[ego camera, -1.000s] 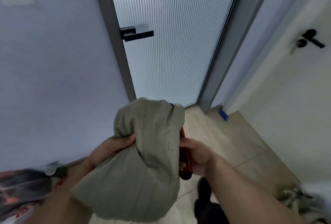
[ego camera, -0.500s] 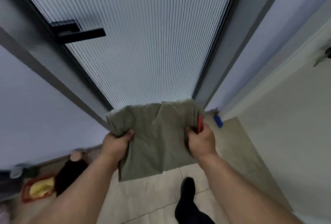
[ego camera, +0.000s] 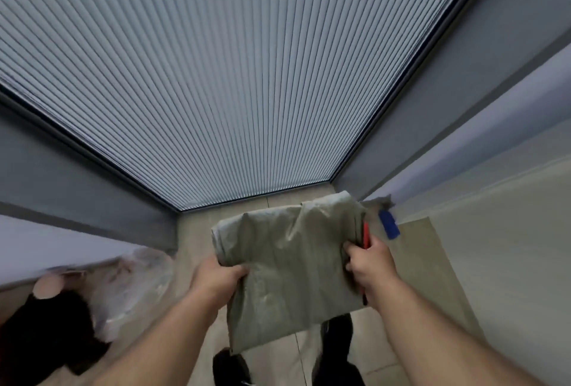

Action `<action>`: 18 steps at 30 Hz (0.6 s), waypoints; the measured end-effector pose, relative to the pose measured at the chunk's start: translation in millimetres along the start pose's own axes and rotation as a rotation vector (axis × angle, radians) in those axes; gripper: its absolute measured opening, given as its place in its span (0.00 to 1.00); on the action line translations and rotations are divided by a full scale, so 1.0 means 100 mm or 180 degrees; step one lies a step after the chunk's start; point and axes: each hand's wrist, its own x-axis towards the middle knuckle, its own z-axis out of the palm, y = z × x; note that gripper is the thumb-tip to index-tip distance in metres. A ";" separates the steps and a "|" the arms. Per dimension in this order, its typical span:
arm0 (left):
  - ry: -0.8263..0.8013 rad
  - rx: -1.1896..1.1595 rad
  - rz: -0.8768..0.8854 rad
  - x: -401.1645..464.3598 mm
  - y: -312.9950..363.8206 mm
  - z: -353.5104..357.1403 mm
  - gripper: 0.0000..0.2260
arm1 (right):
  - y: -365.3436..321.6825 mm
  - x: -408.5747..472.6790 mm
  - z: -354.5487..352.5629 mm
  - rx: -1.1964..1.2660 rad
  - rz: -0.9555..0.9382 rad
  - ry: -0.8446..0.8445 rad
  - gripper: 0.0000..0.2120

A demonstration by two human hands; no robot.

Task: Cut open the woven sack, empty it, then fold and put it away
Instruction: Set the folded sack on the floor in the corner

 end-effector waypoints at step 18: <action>0.0093 -0.0875 -0.0564 3.83 -1.10 2.12 0.08 | 1.42 4.25 1.40 -0.0255 0.0235 -0.0025 0.15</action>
